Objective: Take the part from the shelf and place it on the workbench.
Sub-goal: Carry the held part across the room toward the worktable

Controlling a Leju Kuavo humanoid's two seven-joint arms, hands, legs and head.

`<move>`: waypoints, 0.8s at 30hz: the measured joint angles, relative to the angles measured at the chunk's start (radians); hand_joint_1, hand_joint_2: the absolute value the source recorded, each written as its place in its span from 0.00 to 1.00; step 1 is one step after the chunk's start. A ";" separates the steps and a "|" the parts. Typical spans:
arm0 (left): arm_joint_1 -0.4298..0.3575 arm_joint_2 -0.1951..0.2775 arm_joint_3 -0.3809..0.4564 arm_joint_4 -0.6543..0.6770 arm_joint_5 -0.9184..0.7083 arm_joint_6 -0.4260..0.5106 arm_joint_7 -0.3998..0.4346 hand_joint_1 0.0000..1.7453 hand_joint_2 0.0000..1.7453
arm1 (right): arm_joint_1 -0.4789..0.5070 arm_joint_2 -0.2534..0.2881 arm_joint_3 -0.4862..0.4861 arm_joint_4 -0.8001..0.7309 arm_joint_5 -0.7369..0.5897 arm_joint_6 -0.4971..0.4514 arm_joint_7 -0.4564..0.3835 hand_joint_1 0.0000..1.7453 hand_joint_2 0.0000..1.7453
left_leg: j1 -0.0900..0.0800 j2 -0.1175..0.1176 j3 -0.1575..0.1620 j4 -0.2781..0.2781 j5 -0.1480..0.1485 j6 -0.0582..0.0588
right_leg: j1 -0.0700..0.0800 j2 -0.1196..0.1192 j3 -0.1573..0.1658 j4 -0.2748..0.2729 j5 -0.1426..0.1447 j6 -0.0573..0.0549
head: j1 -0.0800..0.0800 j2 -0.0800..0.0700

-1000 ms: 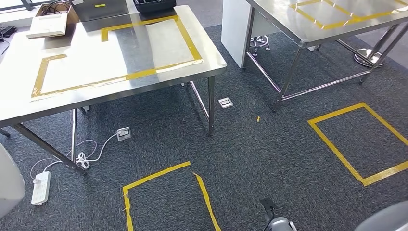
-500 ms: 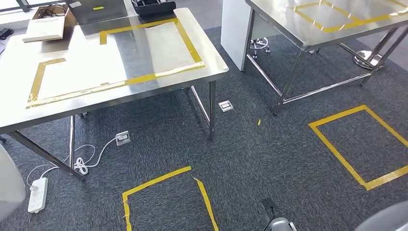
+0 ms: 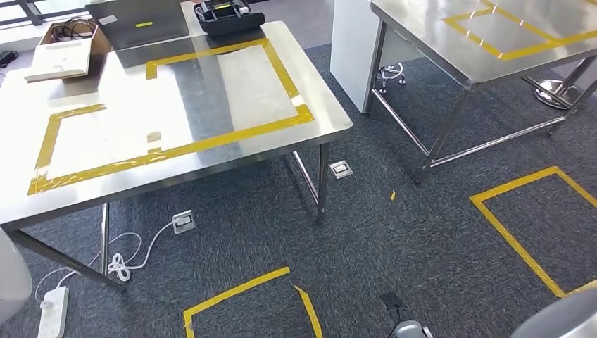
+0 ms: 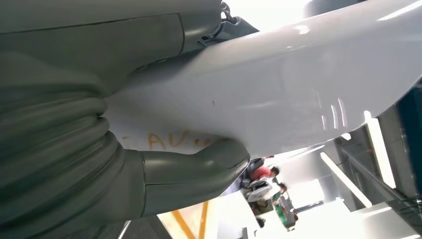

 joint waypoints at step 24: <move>-0.017 -0.002 -0.010 0.021 -0.033 -0.001 -0.011 1.00 1.00 | -0.005 -0.006 -0.008 -0.003 -0.003 -0.006 -0.003 0.00 0.00 | 0.024 -0.007 0.202 0.245 -0.374 -0.045 | 0.012 0.008 -0.310 0.046 0.253 -0.031 | 0.001 0.000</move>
